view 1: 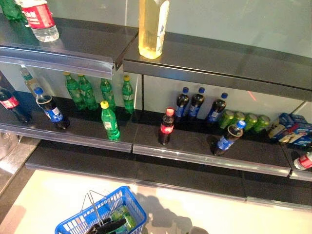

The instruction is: Pick up the drink and place into the basket.

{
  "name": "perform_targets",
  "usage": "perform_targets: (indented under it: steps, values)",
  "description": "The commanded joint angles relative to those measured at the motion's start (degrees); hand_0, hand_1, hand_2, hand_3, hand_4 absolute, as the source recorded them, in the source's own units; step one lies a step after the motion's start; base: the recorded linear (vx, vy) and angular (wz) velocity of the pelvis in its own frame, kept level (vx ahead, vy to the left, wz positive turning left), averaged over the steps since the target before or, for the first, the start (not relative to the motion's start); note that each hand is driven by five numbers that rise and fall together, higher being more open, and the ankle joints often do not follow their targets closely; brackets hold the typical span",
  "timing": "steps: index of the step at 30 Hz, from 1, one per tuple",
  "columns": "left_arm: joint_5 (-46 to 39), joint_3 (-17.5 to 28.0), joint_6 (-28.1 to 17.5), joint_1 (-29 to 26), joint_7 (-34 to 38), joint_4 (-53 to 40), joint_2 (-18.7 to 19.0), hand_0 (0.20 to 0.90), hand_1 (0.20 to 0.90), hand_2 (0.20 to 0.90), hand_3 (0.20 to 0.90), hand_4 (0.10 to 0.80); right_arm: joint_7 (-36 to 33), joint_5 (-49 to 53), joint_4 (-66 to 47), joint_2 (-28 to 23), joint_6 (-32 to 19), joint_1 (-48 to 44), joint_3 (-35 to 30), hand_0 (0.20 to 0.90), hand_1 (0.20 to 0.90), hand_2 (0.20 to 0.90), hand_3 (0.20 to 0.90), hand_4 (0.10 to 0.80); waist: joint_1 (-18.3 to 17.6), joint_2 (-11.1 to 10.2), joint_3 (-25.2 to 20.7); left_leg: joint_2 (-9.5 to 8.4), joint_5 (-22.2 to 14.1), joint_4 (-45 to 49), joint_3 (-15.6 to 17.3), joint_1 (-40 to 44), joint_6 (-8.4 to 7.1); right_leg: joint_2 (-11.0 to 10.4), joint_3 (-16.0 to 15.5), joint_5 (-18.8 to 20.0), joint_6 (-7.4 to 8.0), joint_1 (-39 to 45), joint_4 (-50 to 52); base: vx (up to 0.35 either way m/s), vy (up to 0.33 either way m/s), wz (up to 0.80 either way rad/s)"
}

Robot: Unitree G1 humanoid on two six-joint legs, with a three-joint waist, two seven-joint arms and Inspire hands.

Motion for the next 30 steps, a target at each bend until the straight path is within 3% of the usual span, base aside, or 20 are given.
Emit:
perform_targets:
  steps: [1, 5, 7, 11, 27, 30]
  values:
    - [-0.72, 1.3, -6.03, -5.3, -2.11, -6.66, 3.01, 0.3, 0.3, 0.3, 0.2, 0.1, 0.09, 2.39, 0.05, -2.26, -1.09, -1.86, -2.42, 0.9, 0.9, 0.9, 0.9, 0.8, 0.48, 0.27, -0.46, -2.58, -1.44, 4.24, 3.12, -3.4, 0.1, -0.46, -0.7, 13.11, -0.07, 1.88, -4.58, 0.216, -0.191, 0.6]
    - [-0.79, 1.76, -6.64, -4.61, -2.01, -6.23, 2.76, 0.3, 0.3, 0.3, 0.2, 0.1, 0.48, 0.82, -0.57, -2.17, 0.96, -3.01, -0.9, 0.9, 0.9, 0.9, 0.9, 0.8, 0.08, 0.28, -0.7, -1.06, -2.16, 5.35, 2.22, -2.3, -0.42, 1.6, -0.01, 9.66, -0.48, 3.52, -4.34, 0.188, -0.164, 0.66]
    - [-0.27, 2.42, -7.15, -4.4, -3.82, -5.39, 2.35, 0.3, 0.3, 0.3, 0.2, 0.1, 0.57, 0.39, -0.6, -2.3, 1.3, -3.46, 0.01, 0.9, 0.9, 0.9, 0.9, 0.8, 0.52, 0.2, -1.64, 0.92, -0.88, 4.03, 3.76, -1.56, -1.37, 2.78, -2.04, 6.49, -1.04, 6.21, -6.01, 0.141, -0.102, 0.34]
    - [0.77, 0.85, -8.22, -4.3, -4.57, -5.37, 0.36, 0.3, 0.3, 0.3, 0.2, 0.1, -0.89, 1.76, 0.25, -2.04, 0.85, -2.84, 0.0, 0.9, 0.9, 0.9, 0.9, 0.8, 0.1, 0.36, -2.26, 1.95, -0.15, 3.14, 5.21, -1.27, -1.89, 3.17, -3.79, 4.93, -1.73, 8.05, -6.53, 0.092, -0.008, 0.42]
    - [0.07, 3.0, -8.11, -3.42, -4.74, -3.89, 2.42, 0.3, 0.3, 0.3, 0.2, 0.1, -0.8, 1.57, 1.89, -3.23, -0.22, -1.64, -2.05, 0.9, 0.9, 0.9, 0.9, 0.8, -0.33, 1.65, -2.81, 1.39, -0.66, 0.48, 6.12, 0.64, -1.79, 2.79, -4.81, 4.21, -0.99, 10.09, -8.25, 0.033, 0.02, 0.04]
    - [-1.14, 3.45, -8.61, -2.42, -5.74, -4.42, 1.98, 0.3, 0.3, 0.3, 0.2, 0.1, -0.4, 0.41, 0.99, -3.88, 0.82, -2.21, -1.69, 0.9, 0.9, 0.9, 0.9, 0.8, 0.23, 1.24, -2.43, 0.48, -2.16, 3.79, 3.84, -0.15, -1.38, 3.45, -3.3, 3.19, -1.82, 9.89, -7.2, 0.027, 0.101, -0.01]
